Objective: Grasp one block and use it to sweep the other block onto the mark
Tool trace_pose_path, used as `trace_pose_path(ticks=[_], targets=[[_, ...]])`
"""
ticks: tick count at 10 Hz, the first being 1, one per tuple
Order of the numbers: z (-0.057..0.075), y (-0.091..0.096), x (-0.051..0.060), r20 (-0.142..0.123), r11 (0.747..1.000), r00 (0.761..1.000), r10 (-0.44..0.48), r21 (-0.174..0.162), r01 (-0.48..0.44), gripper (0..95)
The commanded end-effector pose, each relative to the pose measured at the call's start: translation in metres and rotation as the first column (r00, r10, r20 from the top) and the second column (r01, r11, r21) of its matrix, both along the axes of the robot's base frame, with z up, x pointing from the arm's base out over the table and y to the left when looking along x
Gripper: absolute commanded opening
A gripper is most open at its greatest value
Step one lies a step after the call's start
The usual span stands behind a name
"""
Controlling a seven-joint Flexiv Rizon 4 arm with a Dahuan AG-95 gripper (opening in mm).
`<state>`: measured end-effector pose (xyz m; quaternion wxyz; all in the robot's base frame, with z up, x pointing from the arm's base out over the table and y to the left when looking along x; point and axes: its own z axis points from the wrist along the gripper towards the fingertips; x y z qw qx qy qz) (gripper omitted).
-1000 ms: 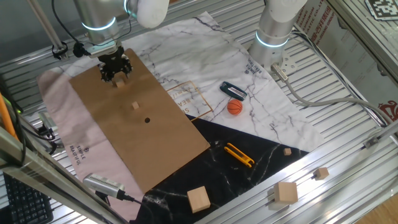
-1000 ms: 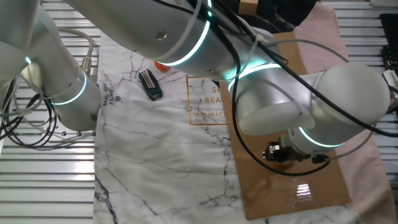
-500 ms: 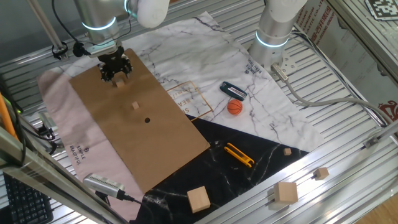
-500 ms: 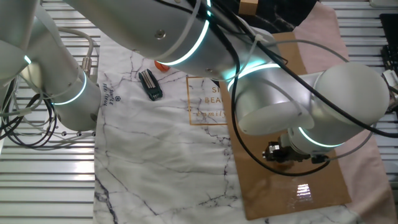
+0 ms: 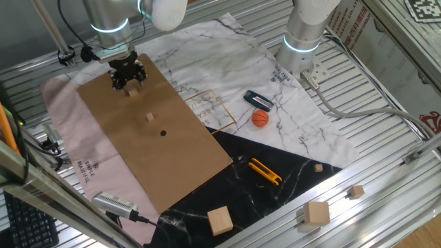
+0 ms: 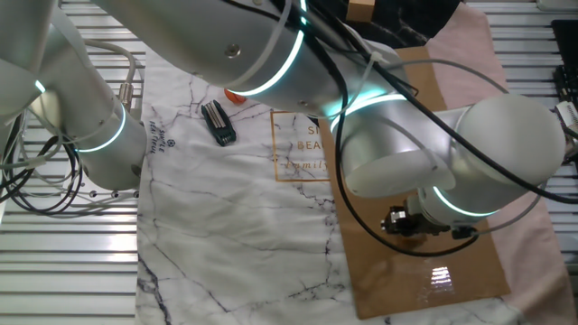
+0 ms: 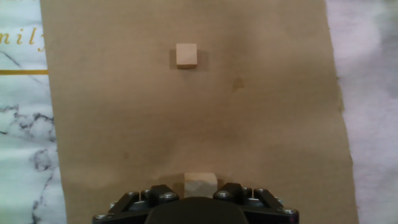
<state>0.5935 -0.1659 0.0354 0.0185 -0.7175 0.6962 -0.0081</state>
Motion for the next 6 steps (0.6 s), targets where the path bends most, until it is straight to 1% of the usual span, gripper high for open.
trace_pose_path(ticks=[1, 4, 6], targets=[[-0.0003, -0.0011, -0.0007, 0.002, 1.000, 1.000, 0.004, 0.001, -0.004, 57.0], [-0.0013, -0.0027, -0.0041, 0.004, 1.000, 1.000, 0.006, 0.000, -0.006, 57.0], [-0.0013, -0.0027, -0.0041, 0.004, 1.000, 1.000, 0.002, 0.013, -0.002, 57.0]])
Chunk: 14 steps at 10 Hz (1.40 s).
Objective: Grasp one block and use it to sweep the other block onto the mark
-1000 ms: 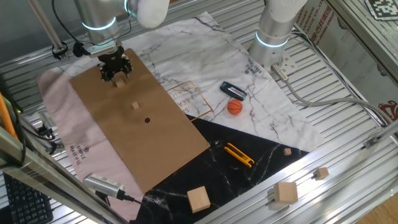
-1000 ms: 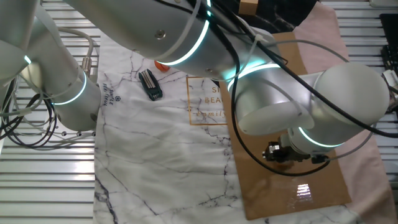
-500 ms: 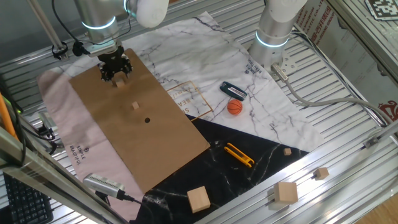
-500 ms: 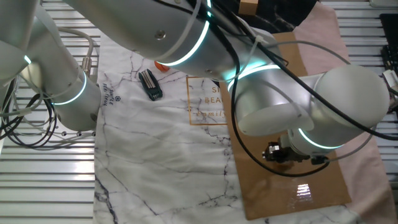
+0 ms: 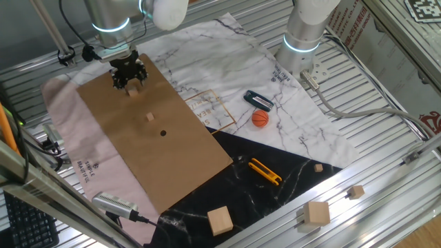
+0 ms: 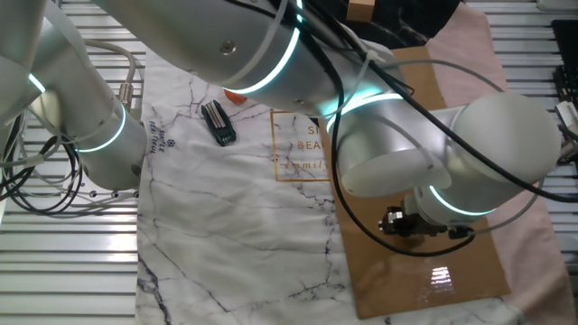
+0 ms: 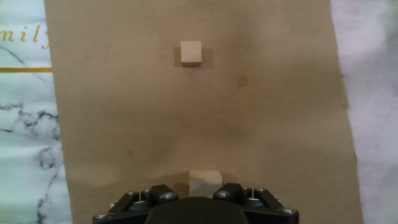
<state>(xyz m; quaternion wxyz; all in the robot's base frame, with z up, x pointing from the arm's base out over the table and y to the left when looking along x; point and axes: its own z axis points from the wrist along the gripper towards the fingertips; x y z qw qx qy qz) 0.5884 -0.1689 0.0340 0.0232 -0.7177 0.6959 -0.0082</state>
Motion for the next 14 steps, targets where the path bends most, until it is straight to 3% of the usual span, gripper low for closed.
trace_pose_path(ticks=[1, 9, 14], targets=[[0.0000, 0.0003, 0.0011, -0.005, 1.000, 1.000, 0.000, 0.010, 0.000, 57.0], [0.0000, 0.0003, 0.0011, -0.029, 1.000, 0.999, -0.012, 0.002, 0.012, 57.0], [0.0000, 0.0003, 0.0011, -0.024, 1.000, 1.000, -0.018, 0.000, 0.018, 57.0]])
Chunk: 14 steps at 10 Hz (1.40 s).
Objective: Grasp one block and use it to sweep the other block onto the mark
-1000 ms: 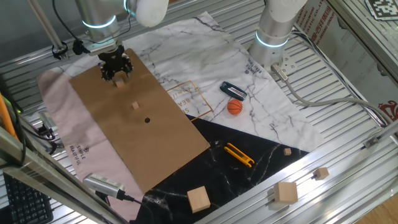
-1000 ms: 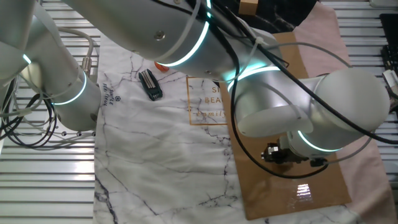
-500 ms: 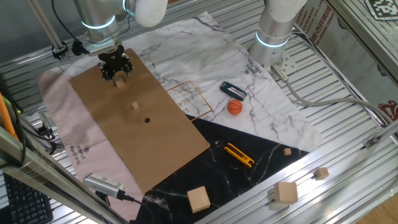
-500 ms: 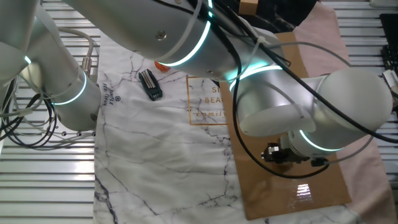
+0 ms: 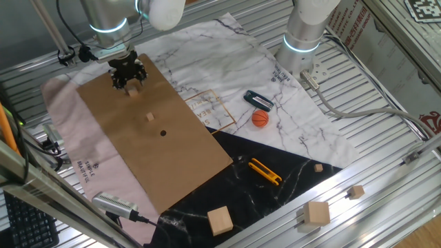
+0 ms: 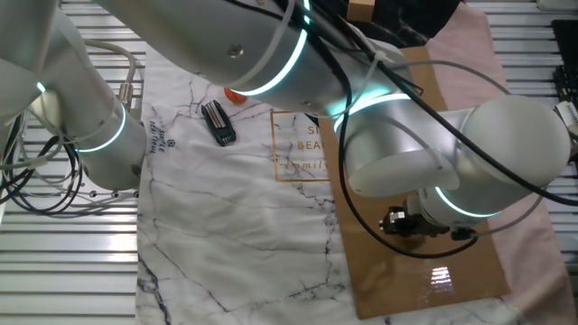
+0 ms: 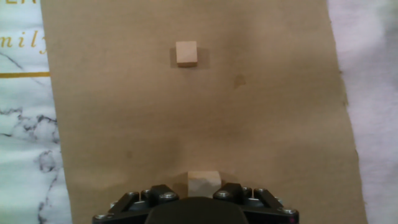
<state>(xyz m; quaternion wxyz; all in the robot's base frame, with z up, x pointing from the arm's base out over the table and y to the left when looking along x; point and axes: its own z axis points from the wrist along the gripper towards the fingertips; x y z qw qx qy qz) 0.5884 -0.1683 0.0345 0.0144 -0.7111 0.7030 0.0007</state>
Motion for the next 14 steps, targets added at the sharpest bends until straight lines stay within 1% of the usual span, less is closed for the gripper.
trace_pose_path(ticks=[1, 4, 6, 10, 14], targets=[[-0.001, 0.000, 0.001, 0.001, 1.000, 1.000, 0.003, 0.001, -0.003, 57.0], [-0.003, 0.000, 0.001, 0.001, 1.000, 1.000, 0.003, -0.002, -0.003, 57.0], [-0.008, 0.000, 0.002, 0.003, 1.000, 1.000, -0.007, 0.003, 0.007, 57.0], [-0.010, 0.000, 0.001, 0.005, 1.000, 1.000, -0.005, 0.003, 0.005, 57.0], [-0.014, 0.000, 0.002, 0.007, 1.000, 1.000, -0.009, 0.004, 0.009, 57.0]])
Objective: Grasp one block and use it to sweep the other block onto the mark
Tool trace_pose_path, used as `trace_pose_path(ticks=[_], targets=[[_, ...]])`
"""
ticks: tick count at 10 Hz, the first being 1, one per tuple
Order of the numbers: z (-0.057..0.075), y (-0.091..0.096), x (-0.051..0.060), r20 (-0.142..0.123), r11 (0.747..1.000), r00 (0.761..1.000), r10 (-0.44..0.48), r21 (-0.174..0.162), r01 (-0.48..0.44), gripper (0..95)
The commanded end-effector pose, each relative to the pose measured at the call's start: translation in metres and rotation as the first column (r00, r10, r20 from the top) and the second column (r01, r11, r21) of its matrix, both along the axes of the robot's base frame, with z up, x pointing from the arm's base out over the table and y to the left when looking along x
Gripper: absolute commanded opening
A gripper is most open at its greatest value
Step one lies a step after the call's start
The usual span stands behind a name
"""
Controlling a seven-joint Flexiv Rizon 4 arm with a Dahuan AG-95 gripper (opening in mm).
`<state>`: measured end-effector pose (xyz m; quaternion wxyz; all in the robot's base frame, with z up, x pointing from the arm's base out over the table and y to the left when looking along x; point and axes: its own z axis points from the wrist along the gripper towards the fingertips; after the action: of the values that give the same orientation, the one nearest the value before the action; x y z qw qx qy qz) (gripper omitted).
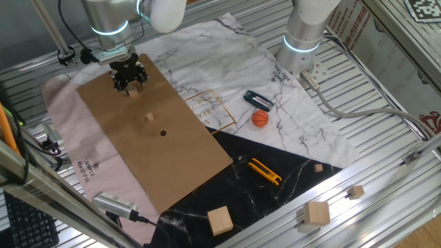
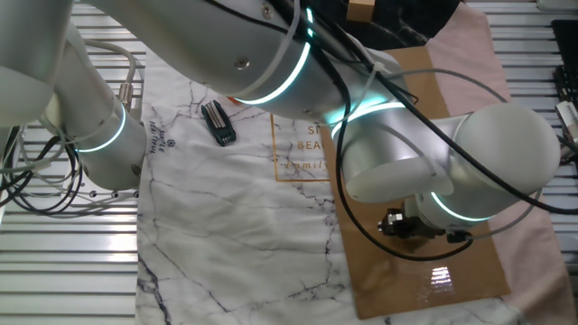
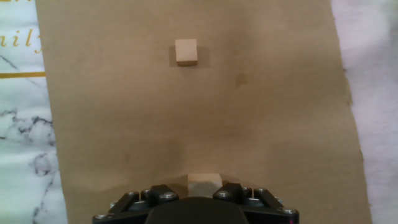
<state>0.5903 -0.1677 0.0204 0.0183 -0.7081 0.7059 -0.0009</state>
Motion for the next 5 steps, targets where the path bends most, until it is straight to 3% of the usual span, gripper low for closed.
trace_pose_path(ticks=[1, 2, 5], targets=[[0.0003, -0.0003, 0.0000, -0.001, 1.000, 1.000, -0.001, -0.001, 0.001, 57.0], [0.0003, -0.0003, 0.0000, -0.001, 1.000, 1.000, -0.005, -0.001, 0.005, 57.0], [0.0001, -0.0004, -0.0004, -0.002, 0.999, 0.999, -0.035, -0.003, 0.035, 0.0]])
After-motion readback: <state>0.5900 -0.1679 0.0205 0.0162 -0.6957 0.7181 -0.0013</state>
